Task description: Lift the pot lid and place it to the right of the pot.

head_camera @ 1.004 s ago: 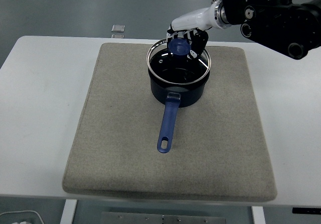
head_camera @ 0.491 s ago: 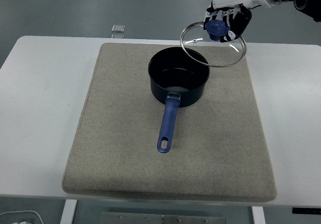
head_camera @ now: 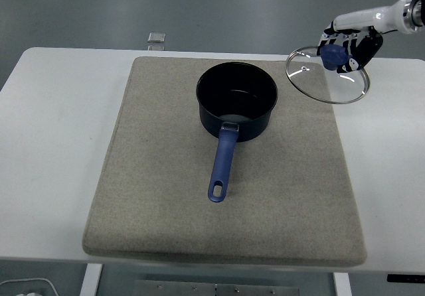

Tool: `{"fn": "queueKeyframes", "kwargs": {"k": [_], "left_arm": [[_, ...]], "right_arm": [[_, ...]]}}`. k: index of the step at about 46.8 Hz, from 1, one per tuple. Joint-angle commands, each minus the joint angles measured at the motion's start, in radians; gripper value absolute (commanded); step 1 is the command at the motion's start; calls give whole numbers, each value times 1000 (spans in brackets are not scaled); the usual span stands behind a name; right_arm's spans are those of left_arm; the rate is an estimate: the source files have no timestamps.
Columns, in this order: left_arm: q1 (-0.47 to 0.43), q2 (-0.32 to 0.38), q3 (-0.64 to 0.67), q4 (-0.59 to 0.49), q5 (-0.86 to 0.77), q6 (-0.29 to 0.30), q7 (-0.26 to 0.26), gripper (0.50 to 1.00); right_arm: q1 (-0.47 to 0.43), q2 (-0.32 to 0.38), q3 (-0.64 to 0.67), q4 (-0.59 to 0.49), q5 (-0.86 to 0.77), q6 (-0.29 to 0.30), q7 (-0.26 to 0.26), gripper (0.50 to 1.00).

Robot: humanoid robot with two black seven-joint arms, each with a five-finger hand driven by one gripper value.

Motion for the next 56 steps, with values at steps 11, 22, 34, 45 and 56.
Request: {"fn": "queueKeyframes", "kwargs": {"k": [11, 22, 34, 45, 56], "left_arm": [[0, 0, 0, 2, 0, 0, 0, 1000], [0, 0, 0, 2, 0, 0, 0, 1000], [0, 0, 0, 2, 0, 0, 0, 1000], [0, 0, 0, 2, 0, 0, 0, 1000], [0, 0, 0, 2, 0, 0, 0, 1000]], "right_arm": [[-94, 5, 0, -4, -36, -66, -3, 500], [-147, 19, 2, -9, -59, -118, -9, 500], [-157, 50, 5, -9, -59, -124, -11, 500], [-165, 56, 6, -9, -57, -125, -11, 500], [-173, 64, 12, -7, -44, -150, -11, 535]]}}
